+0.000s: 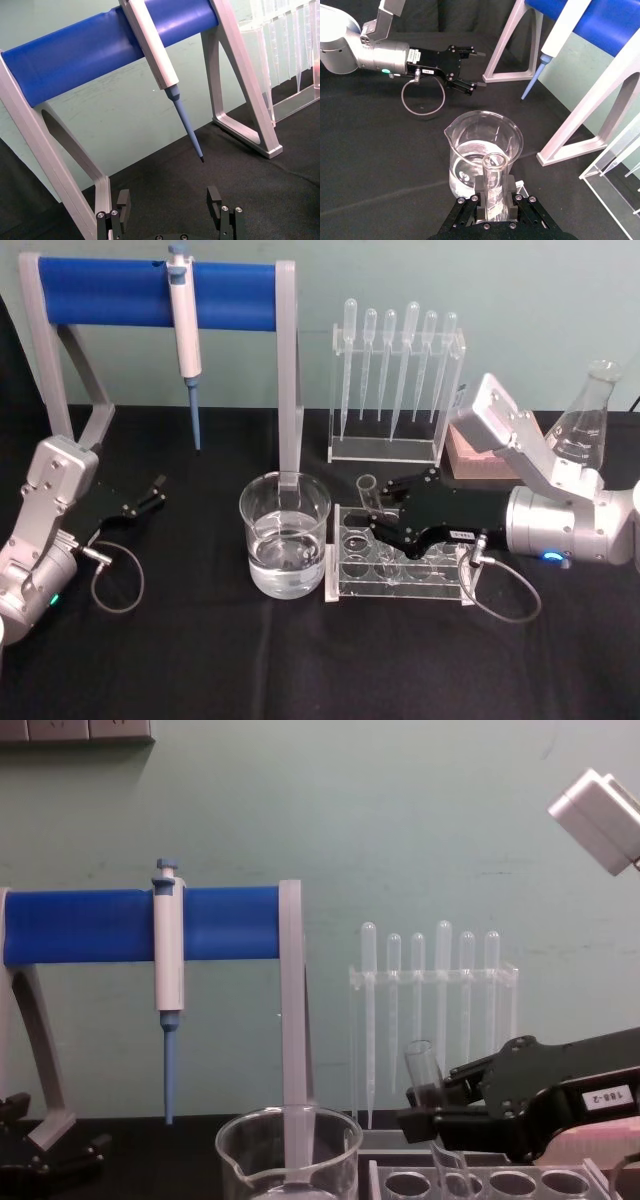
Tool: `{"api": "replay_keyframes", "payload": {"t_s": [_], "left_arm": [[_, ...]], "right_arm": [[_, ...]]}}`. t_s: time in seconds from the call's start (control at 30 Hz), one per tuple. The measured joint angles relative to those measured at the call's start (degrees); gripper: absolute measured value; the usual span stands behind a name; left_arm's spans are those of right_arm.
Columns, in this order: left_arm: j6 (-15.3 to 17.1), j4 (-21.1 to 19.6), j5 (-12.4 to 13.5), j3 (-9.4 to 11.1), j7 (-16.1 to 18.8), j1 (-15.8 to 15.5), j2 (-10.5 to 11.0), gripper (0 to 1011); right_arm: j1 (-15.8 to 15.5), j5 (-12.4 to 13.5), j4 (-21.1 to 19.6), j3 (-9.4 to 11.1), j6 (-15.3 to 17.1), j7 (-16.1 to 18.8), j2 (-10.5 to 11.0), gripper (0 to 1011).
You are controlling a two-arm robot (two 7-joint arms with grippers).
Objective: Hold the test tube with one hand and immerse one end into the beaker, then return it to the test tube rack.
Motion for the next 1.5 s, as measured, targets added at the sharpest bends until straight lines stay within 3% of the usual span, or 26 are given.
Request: {"api": "replay_keyframes", "payload": {"t_s": [0.43,0.77,1.1,1.5], "left_arm": [[0.0,0.0,0.0,0.0,0.0,0.0,0.0,1000],[0.0,0.0,0.0,0.0,0.0,0.0,0.0,1000],[0.0,0.0,0.0,0.0,0.0,0.0,0.0,1000],[0.0,0.0,0.0,0.0,0.0,0.0,0.0,1000]], "right_arm": [[-2.42,3.72,-1.64,4.25,-1.88,-2.07,0.47,226],[-4.26,8.73,-4.33,7.48,-1.35,-3.32,1.51,226],[-4.67,13.3,-6.69,8.93,-0.09,-3.55,2.88,226],[-3.6,15.96,-8.35,9.26,0.11,-4.81,3.87,226]]}}
